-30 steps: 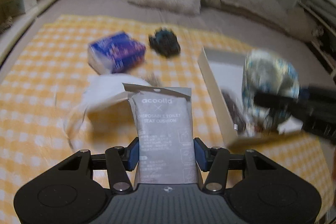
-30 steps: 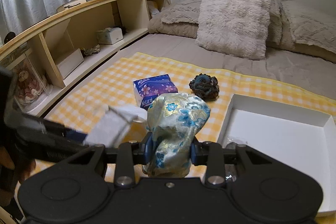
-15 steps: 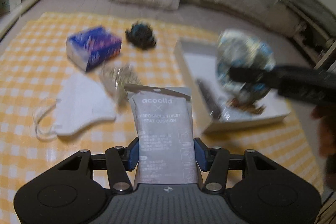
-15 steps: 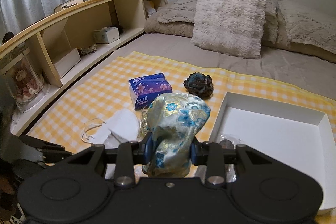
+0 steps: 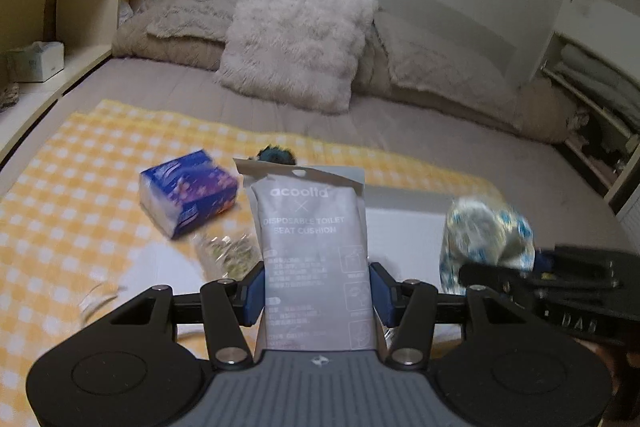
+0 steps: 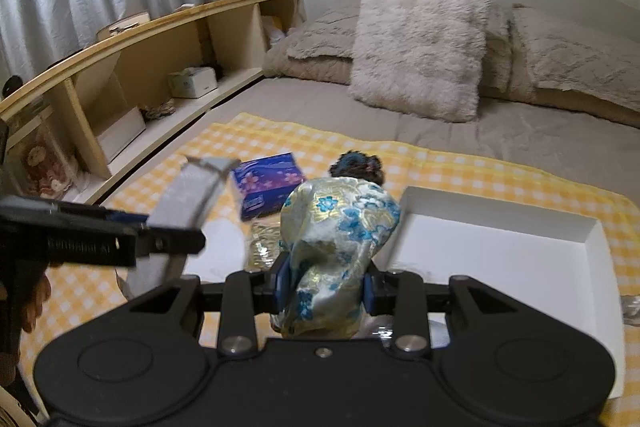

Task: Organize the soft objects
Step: 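Carry the grey packet into the tray and release it with the left tool, then lower the floral fabric pouch into the tray and open the right tool, then withdraw both tools from the tray back toward the remaining pile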

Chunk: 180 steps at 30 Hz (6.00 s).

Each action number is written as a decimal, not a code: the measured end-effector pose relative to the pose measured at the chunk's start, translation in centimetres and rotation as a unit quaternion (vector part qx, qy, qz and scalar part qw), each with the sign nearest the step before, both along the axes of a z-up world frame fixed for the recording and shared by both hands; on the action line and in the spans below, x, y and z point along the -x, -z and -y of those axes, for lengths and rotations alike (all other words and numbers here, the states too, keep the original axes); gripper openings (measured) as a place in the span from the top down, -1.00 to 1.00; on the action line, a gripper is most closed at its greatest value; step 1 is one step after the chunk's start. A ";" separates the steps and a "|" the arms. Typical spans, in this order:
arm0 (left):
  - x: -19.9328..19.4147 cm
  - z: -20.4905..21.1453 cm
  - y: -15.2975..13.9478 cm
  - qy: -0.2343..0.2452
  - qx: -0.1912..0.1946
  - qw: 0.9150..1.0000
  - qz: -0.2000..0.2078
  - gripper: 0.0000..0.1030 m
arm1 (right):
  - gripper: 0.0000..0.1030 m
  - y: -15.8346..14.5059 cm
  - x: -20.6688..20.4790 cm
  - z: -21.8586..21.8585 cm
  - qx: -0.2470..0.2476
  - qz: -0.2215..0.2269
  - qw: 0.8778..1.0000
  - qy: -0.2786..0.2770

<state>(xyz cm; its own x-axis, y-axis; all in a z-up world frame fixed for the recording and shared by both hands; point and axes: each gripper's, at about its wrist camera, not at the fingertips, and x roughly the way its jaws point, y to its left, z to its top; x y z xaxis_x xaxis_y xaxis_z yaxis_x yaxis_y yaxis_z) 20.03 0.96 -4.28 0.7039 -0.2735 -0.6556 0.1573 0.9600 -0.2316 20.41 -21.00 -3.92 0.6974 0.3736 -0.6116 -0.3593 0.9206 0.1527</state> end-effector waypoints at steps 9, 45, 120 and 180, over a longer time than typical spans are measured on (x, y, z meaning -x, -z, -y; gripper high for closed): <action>-2.1 3.9 -0.2 0.018 0.032 0.999 0.014 -0.05 | 0.31 -0.2 0.0 5.7 -0.002 0.004 0.998 0.059; -11.1 23.7 15.5 0.119 0.267 0.950 -0.113 -0.08 | 0.30 5.9 -0.4 22.2 0.039 -0.056 0.974 0.214; -2.2 20.3 5.7 0.146 -0.027 0.989 -0.013 -1.00 | -1.00 2.6 6.1 20.3 0.046 -0.011 0.970 0.238; -2.6 -7.9 3.1 -0.118 -0.060 0.991 -0.038 -1.00 | -1.00 3.0 -4.3 -4.6 -0.042 0.022 0.998 0.037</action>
